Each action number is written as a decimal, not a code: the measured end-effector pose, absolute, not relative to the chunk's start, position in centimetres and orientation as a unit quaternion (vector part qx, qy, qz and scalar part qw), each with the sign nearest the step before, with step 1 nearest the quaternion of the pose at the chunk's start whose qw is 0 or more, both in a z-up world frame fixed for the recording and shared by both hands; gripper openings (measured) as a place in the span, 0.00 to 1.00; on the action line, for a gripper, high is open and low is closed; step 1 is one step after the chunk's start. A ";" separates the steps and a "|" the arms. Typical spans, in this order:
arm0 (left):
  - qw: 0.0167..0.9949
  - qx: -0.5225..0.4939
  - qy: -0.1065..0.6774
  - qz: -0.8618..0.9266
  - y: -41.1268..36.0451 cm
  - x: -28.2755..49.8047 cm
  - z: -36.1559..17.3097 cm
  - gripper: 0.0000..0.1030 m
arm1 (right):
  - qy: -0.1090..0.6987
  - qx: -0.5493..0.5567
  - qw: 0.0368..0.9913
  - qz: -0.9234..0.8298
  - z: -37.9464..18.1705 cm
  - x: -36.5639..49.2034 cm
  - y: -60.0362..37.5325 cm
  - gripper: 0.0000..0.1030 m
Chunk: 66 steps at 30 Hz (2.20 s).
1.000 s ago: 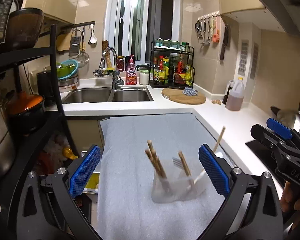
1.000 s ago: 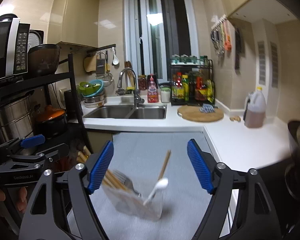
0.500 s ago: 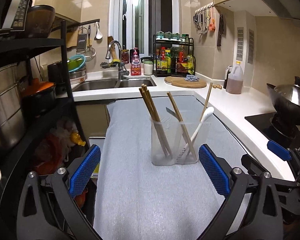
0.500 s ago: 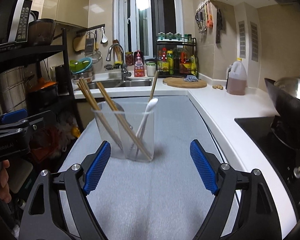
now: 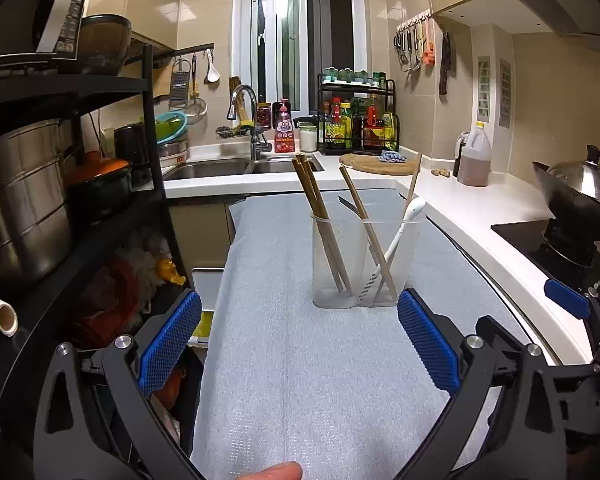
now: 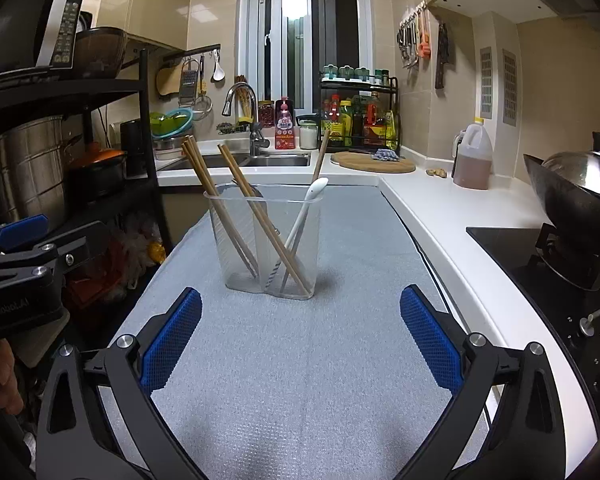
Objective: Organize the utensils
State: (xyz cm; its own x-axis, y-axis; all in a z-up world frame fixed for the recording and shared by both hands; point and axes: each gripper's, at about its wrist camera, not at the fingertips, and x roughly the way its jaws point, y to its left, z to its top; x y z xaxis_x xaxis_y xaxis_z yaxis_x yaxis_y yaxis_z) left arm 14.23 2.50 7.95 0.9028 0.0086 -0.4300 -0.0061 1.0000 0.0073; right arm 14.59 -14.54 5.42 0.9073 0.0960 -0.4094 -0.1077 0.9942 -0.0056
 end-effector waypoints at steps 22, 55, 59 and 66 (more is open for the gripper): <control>0.975 0.004 0.221 0.009 2.5 12.9 7.8 0.93 | 0.207 -0.014 0.977 0.046 5.7 13.7 -14.7 0.95; 0.975 0.006 0.221 0.015 3.3 12.8 8.1 0.93 | 0.205 -0.015 0.978 0.048 6.3 13.7 -14.6 0.95; 0.975 0.008 0.221 0.015 3.3 12.8 8.1 0.93 | 0.206 -0.016 0.977 0.049 6.3 13.6 -14.5 0.95; 0.976 0.009 0.213 0.031 3.5 12.7 8.2 0.93 | 0.206 -0.015 0.977 0.048 6.3 13.6 -14.4 0.95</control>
